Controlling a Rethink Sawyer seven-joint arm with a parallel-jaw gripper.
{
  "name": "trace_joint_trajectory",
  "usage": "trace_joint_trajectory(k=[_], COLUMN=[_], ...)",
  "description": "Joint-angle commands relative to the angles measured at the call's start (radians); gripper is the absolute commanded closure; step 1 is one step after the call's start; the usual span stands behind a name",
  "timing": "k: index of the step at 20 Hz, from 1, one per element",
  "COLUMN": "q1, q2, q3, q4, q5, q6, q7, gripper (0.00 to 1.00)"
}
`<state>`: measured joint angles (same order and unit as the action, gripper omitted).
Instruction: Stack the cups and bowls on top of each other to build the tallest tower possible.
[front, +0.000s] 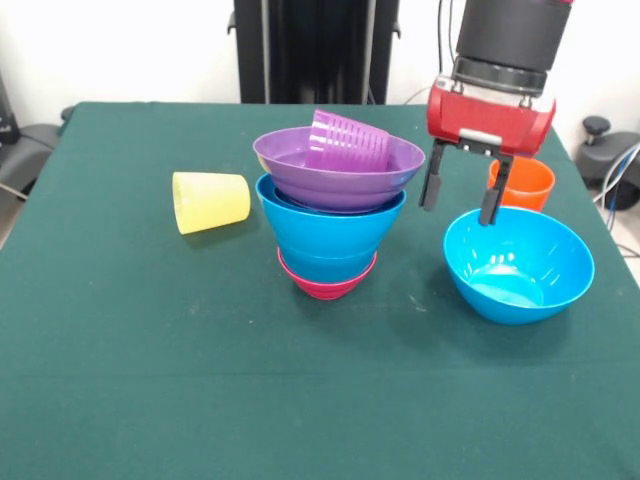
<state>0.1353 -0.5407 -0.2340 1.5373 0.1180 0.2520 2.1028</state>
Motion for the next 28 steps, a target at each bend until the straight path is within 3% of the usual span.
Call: trace_joint_trajectory(k=[1, 19, 28], q1=[0.054, 0.082, 0.117], q2=[0.059, 0.097, 0.167], q3=[0.041, 0.0, -0.012], q4=[-0.067, -0.079, -0.129], q5=[0.05, 0.079, 0.116], q6=[0.054, 0.037, 0.027], q7=[0.176, 0.152, 0.175], gripper=[0.0, 0.0, 0.0])
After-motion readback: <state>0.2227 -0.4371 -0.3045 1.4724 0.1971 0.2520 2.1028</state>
